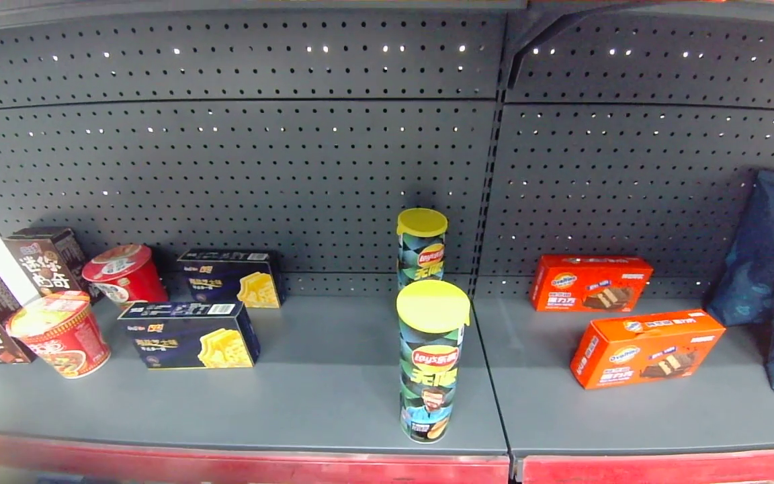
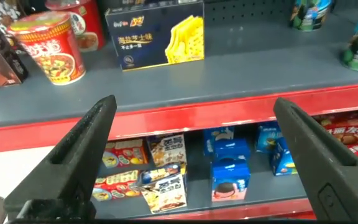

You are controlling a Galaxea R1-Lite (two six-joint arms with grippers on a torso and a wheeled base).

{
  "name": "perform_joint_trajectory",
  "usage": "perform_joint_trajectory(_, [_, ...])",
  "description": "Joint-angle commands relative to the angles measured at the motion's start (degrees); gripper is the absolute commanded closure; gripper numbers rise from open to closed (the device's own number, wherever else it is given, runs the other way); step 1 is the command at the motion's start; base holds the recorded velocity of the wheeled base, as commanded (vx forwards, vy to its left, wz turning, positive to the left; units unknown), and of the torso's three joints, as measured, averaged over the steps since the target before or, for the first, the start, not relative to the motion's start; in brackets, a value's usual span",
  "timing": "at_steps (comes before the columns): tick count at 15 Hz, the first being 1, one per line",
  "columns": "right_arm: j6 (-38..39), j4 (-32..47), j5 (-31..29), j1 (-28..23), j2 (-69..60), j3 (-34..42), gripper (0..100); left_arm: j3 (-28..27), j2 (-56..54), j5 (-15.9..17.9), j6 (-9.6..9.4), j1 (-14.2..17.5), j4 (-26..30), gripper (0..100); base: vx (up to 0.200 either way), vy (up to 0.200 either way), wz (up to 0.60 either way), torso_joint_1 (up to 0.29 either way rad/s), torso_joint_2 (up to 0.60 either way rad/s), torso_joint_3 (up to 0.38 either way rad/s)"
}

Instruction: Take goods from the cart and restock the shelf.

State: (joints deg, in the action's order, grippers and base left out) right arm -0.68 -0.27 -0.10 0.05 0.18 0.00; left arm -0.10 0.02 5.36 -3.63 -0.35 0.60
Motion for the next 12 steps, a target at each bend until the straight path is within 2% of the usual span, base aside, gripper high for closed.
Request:
perform_joint_trajectory(1, [0.0, 0.0, 0.0, 0.0, 0.1, 0.0, 0, -0.1, 0.0, 0.0, -0.06, 0.0, 0.0, 0, 0.000, 0.000, 0.00, 0.000, 0.00, 0.000])
perform_joint_trajectory(2, [0.0, 0.0, 0.0, 0.0, 0.2, 0.0, 0, 0.0, 0.0, 0.0, 0.03, 0.0, 0.0, 0, 0.000, 0.000, 0.00, 0.000, 0.00, 0.000])
perform_joint_trajectory(4, [-0.1, 0.0, 0.1, 0.0, 0.2, 0.0, 0, 0.0, 0.0, -0.1, 0.12, 0.0, 0.0, 0, 0.000, 0.000, -0.60, 0.005, 0.00, 0.002])
perform_joint_trajectory(12, [0.0, 0.0, 0.1, 0.0, 0.2, 0.0, 0, 0.0, 0.0, 0.0, 0.12, 0.0, 0.0, 0, 0.000, 0.000, 0.00, 0.000, 0.00, 0.000])
